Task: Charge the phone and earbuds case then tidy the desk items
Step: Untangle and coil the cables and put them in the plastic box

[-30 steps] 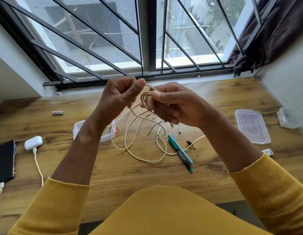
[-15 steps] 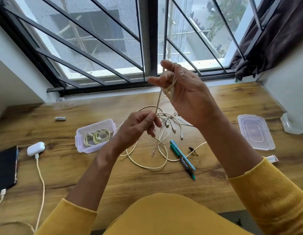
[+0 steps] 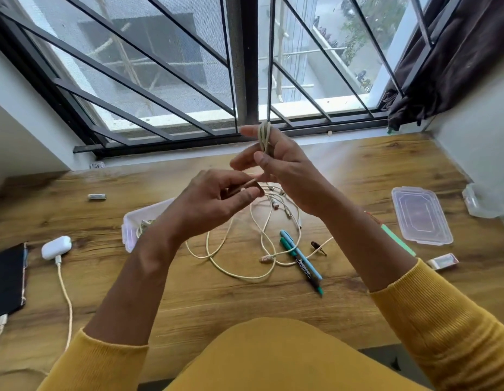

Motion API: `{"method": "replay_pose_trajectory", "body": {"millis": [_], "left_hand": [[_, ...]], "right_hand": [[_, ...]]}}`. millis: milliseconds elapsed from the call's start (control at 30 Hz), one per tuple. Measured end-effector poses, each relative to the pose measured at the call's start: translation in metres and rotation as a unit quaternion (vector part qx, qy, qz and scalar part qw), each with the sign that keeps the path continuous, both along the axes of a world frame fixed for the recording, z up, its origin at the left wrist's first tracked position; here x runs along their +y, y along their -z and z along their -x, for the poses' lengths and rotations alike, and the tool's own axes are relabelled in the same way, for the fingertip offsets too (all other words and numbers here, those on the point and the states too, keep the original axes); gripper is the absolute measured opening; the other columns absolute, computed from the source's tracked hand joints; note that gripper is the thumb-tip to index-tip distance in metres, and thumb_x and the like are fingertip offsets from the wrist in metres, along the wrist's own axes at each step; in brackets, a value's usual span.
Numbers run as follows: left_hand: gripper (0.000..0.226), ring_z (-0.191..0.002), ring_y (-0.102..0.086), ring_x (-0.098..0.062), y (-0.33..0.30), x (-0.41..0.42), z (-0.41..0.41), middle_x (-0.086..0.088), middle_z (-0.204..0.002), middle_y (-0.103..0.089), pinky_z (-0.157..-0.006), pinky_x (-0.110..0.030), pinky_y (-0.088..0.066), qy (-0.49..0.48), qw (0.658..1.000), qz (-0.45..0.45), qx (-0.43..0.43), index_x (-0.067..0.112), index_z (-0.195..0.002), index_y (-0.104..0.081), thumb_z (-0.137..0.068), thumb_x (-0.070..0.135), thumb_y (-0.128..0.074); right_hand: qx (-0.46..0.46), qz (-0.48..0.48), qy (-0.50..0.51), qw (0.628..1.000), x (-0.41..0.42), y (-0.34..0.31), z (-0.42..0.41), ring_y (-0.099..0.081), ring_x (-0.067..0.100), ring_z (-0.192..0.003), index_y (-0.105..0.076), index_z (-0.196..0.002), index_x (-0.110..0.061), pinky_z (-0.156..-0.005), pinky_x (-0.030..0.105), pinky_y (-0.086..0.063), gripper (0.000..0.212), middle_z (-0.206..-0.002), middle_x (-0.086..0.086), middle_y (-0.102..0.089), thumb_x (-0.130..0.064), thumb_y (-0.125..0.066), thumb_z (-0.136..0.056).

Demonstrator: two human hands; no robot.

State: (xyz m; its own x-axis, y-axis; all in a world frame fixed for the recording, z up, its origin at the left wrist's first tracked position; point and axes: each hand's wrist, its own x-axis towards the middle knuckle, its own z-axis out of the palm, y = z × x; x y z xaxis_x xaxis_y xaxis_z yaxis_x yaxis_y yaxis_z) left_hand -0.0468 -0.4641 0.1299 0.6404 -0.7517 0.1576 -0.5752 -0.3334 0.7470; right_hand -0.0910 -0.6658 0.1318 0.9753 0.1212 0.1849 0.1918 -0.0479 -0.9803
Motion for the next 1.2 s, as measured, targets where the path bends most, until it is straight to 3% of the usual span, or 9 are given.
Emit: {"method": "replay_pose_trajectory", "body": {"millis": [200, 300, 433, 633, 733, 867, 1067, 1133, 1200], "left_hand": [[0.021, -0.057, -0.057, -0.016, -0.012, 0.014, -0.014, 0.001, -0.067, -0.068, -0.057, -0.039, -0.045, -0.023, 0.999, -0.006, -0.022, 0.029, -0.096, -0.082, -0.094, 0.048, -0.073], [0.025, -0.058, -0.058, -0.015, -0.018, 0.015, -0.015, 0.002, -0.069, -0.070, -0.057, -0.035, -0.044, -0.025, 0.999, 0.025, -0.033, 0.028, -0.095, -0.083, -0.093, 0.050, -0.072], [0.031, -0.050, -0.037, -0.013, -0.022, 0.016, -0.020, 0.002, -0.056, -0.057, -0.051, -0.029, -0.028, -0.029, 0.996, 0.081, -0.017, 0.019, -0.087, -0.080, -0.087, 0.051, -0.082], [0.037, -0.050, -0.033, -0.016, -0.018, 0.012, -0.022, 0.008, -0.054, -0.046, -0.051, -0.028, -0.027, -0.035, 0.990, 0.139, 0.005, 0.006, -0.093, -0.073, -0.088, 0.042, -0.081], [0.030, -0.052, -0.036, -0.024, -0.012, 0.010, -0.019, -0.016, -0.060, -0.047, -0.050, -0.034, -0.029, -0.046, 0.984, 0.171, 0.026, -0.002, -0.095, -0.069, -0.097, 0.028, -0.074], [0.010, -0.057, -0.044, -0.004, -0.006, 0.008, -0.012, 0.001, -0.066, -0.054, -0.054, -0.017, -0.037, -0.074, 0.975, 0.206, 0.046, 0.008, -0.096, -0.068, -0.102, 0.016, -0.064], [0.011, -0.055, -0.039, -0.009, 0.000, 0.005, -0.008, 0.015, -0.065, -0.056, -0.049, -0.023, -0.033, -0.112, 0.959, 0.250, 0.077, 0.013, -0.098, -0.069, -0.105, 0.016, -0.062], [0.014, -0.053, -0.037, -0.010, 0.001, 0.003, -0.006, 0.012, -0.064, -0.053, -0.047, -0.024, -0.031, -0.114, 0.955, 0.263, 0.083, 0.015, -0.095, -0.067, -0.106, 0.017, -0.060], [0.019, -0.052, -0.037, -0.013, 0.003, -0.002, -0.005, 0.004, -0.062, -0.049, -0.046, -0.026, -0.031, -0.124, 0.950, 0.274, 0.086, 0.016, -0.091, -0.065, -0.108, 0.019, -0.057]], "right_hand": [[0.086, 0.061, -0.075, 0.992, -0.007, 0.000, 0.004, -0.074, 0.032, -0.104, -0.049, -0.142, -0.002, -0.092, 0.054, -0.058, 0.036, -0.108, 0.020, -0.073, -0.008, -0.046, -0.107], [0.074, 0.072, -0.110, 0.989, -0.002, 0.001, 0.006, -0.069, 0.044, -0.079, -0.057, -0.114, 0.003, -0.081, 0.058, -0.055, 0.024, -0.088, 0.027, -0.069, -0.018, -0.045, -0.109], [0.074, 0.056, -0.142, 0.985, 0.006, -0.001, 0.010, -0.043, 0.029, -0.050, -0.071, -0.092, -0.003, -0.072, 0.062, -0.056, 0.070, -0.058, 0.014, -0.048, -0.046, -0.021, -0.114], [0.094, 0.034, -0.199, 0.975, 0.006, -0.006, 0.012, -0.031, 0.018, -0.043, -0.065, -0.112, 0.015, -0.071, 0.050, -0.050, 0.076, -0.052, 0.002, -0.036, -0.039, -0.011, -0.116], [0.083, 0.003, -0.205, 0.975, 0.002, -0.007, 0.010, -0.030, 0.023, -0.044, -0.064, -0.113, 0.016, -0.083, 0.052, -0.043, 0.061, -0.053, 0.006, -0.034, -0.027, -0.020, -0.117], [0.083, -0.032, -0.197, 0.976, 0.000, -0.004, 0.010, -0.036, 0.020, -0.047, -0.064, -0.111, 0.005, -0.092, 0.051, -0.039, 0.046, -0.058, 0.006, -0.038, -0.019, -0.025, -0.116], [0.076, -0.091, -0.205, 0.972, 0.003, -0.003, 0.011, -0.041, 0.017, -0.047, -0.055, -0.097, -0.005, -0.099, 0.055, -0.050, 0.035, -0.057, 0.003, -0.038, -0.016, -0.027, -0.114], [0.069, -0.125, -0.220, 0.965, 0.007, -0.006, 0.011, -0.046, 0.018, -0.048, -0.054, -0.095, -0.006, -0.088, 0.063, -0.052, 0.036, -0.056, 0.003, -0.043, -0.015, -0.025, -0.115], [0.062, -0.179, -0.228, 0.955, 0.011, -0.009, 0.010, -0.057, 0.020, -0.055, -0.053, -0.097, -0.004, -0.074, 0.046, -0.058, 0.037, -0.060, 0.005, -0.053, -0.015, -0.022, -0.113]]}}
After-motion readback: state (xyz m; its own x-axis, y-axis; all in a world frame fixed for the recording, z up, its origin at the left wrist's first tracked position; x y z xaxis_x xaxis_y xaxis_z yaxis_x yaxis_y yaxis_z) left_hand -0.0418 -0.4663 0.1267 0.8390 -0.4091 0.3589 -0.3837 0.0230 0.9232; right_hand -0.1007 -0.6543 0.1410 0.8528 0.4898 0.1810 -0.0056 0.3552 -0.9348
